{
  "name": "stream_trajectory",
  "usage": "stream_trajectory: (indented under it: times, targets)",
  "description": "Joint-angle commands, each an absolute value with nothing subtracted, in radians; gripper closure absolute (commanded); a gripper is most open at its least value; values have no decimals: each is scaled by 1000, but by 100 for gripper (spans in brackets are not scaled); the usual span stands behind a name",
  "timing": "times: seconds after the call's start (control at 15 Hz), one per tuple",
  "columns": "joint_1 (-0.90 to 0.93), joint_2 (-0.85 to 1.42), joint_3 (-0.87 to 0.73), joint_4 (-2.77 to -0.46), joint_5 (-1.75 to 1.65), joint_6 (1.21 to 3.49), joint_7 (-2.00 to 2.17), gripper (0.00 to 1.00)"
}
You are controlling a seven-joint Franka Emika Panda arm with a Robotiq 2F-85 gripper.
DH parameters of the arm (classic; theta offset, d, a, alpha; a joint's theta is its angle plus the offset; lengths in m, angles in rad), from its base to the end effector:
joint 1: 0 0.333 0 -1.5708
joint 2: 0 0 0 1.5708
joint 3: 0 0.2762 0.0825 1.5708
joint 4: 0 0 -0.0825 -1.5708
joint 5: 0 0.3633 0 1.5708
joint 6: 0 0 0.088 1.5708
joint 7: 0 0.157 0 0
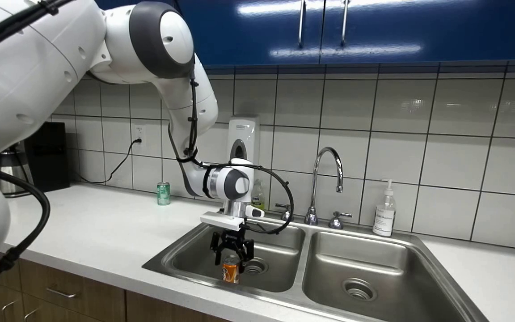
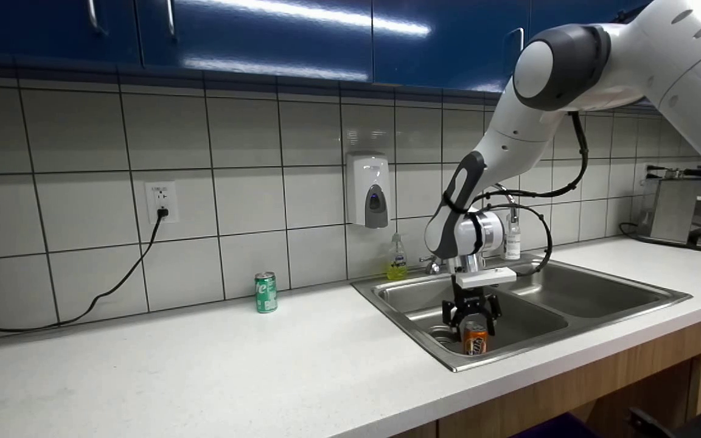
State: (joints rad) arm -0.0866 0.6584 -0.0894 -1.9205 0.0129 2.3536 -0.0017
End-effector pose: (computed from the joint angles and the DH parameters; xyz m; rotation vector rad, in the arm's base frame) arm 0.5401 -0.0998 0.0664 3.0819 -0.2656 -0.3511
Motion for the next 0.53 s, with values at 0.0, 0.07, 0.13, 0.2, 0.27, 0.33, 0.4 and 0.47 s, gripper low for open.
stream_trajectory:
  times: [0.0,0.07,0.13,0.2,0.27,0.33,0.4,0.47]
  targets:
    - [-115,665,-71,-1907,30,2354,-27,0]
    - [-116,665,-72,-1907,29,2356,-25,0]
    - [-116,665,-73,-1908,29,2359,-23,0]
    - [-118,665,-72,-1907,30,2362,-24,0]
    - [-120,665,-70,-1909,35,2367,-23,0]
    - [-122,664,-69,-1911,40,2372,-21,0]
    - [-122,663,-68,-1915,45,2378,-17,0]
    - [-124,663,-66,-1916,52,2382,-20,0]
